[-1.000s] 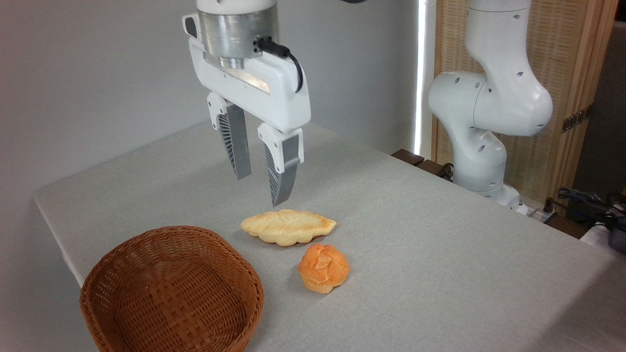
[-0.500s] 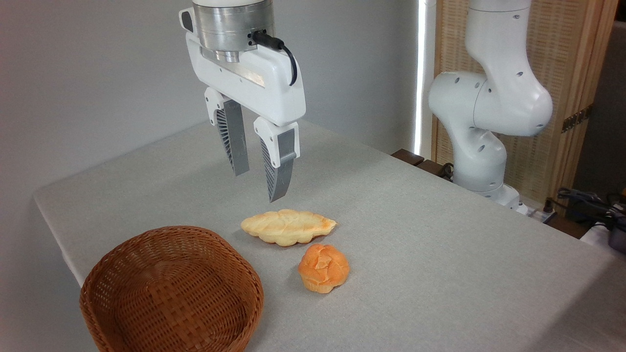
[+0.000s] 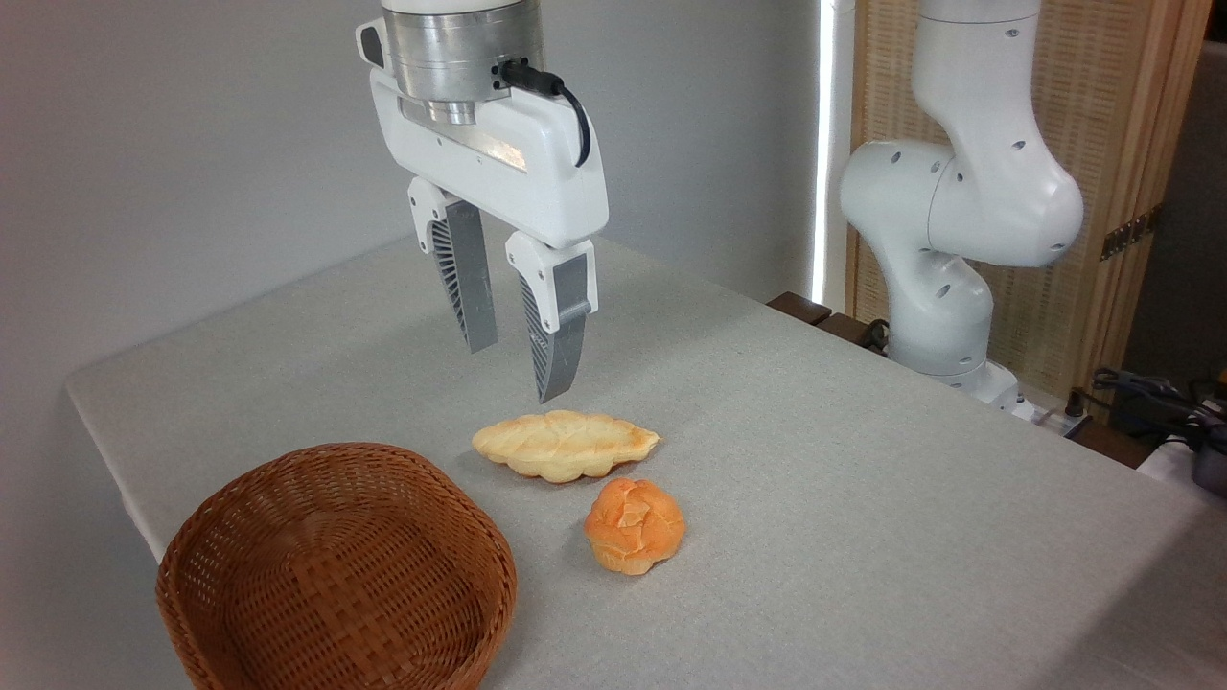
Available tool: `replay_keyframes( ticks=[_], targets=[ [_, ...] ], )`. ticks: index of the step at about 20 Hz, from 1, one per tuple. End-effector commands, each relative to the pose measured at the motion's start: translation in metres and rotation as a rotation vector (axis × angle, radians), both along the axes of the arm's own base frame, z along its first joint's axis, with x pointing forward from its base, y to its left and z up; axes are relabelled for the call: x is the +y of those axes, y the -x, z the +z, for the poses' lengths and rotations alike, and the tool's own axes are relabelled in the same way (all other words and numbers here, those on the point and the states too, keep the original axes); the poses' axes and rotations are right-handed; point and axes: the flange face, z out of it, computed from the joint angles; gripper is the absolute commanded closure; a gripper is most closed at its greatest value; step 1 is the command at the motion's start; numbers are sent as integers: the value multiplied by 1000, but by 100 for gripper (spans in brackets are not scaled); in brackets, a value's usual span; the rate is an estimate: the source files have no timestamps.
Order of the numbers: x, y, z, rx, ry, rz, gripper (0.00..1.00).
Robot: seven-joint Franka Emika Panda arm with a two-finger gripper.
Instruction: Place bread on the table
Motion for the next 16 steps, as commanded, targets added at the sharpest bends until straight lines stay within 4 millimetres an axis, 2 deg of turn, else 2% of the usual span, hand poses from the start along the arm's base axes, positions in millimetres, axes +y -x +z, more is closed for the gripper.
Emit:
replay_keyframes(
  ticks=[1,6,16],
  targets=[
    [4,0,2,13,-13,-17,0],
    [0,1,4,11,-13,-29,0],
    [-39,3,-1,45,-60,-104,0]
  ],
)
